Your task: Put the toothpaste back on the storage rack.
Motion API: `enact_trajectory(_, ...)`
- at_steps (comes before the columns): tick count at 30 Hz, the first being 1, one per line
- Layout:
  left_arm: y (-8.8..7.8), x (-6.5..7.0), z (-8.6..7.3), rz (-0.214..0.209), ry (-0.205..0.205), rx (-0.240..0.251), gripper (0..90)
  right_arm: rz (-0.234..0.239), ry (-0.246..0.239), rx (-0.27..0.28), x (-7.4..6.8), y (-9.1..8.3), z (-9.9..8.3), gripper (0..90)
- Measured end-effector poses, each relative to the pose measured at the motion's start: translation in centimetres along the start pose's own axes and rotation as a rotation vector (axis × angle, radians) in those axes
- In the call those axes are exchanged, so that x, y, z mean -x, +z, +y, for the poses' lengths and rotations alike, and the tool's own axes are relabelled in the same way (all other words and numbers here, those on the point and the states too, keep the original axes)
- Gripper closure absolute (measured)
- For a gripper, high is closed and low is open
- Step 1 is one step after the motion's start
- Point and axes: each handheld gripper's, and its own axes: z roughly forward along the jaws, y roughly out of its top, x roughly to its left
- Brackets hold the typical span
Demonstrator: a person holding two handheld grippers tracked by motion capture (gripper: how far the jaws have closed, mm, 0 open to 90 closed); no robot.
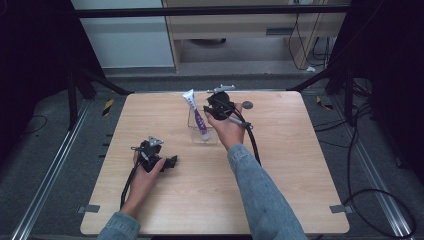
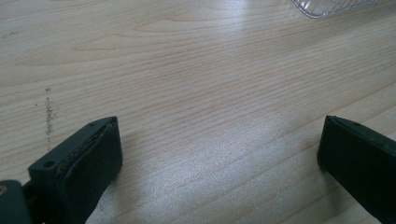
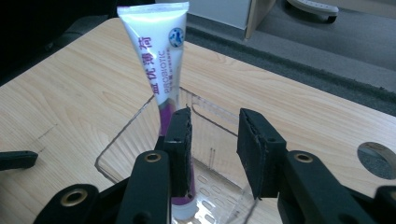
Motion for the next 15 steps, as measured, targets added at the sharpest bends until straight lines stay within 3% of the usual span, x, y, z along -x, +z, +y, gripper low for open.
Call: enact_trajectory(15,0.0,0.0,0.0,0.000,0.000,0.001,0.0,-0.003,-0.006,0.013,1.6,-3.1,-0.1,64.7)
